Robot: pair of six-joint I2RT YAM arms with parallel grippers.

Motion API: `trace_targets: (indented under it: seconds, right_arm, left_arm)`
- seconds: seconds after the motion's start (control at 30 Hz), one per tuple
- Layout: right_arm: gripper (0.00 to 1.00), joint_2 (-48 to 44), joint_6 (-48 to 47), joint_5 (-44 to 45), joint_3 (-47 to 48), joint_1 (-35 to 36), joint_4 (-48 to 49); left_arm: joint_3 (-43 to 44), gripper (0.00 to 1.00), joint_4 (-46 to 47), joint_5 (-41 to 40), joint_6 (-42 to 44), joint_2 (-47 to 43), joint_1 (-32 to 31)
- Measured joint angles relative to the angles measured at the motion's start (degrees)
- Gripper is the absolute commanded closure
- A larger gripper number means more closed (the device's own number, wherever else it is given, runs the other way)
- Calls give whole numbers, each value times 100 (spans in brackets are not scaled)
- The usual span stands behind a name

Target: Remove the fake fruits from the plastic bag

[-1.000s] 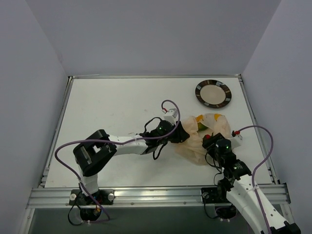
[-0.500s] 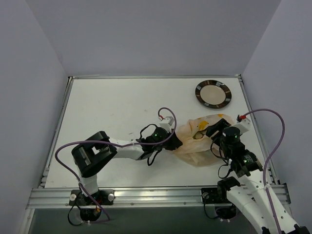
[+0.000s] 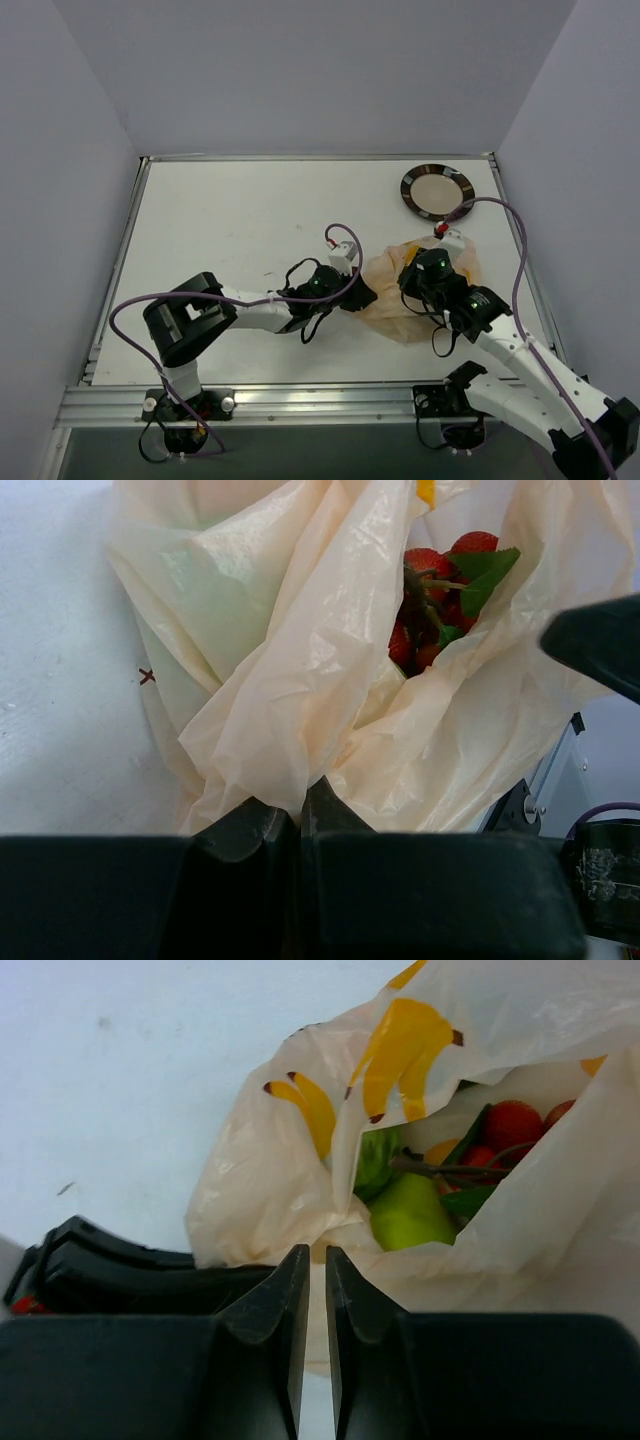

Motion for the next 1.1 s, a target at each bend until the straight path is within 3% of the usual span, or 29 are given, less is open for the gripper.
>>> trace_targets:
  seconds: [0.1,0.27,0.57,0.73,0.87,1.1]
  right_arm:
    - [100,376,13,525,4,94,33]
    - [97,553,-111,1158,-149,92,42]
    - [70,1075,-588,1296,-155,96,227]
    - [62,1552,-715,1436,-90,96,295]
    - [45,1700,-745,1537,-70,122,313]
    - [39,1947,-748,1781,-2,127,330]
  left_arm:
    - [0,98,57,4,50,-17,-15]
    - [0,98,111,7,105,-57,-24]
    - [0,98,197,48,212,-63,-35]
    - [0,98,197,50,258,-107,-35]
    - [0,98,195,55,271,-118,-35]
    - [0,98,197,74,271,-118,-35]
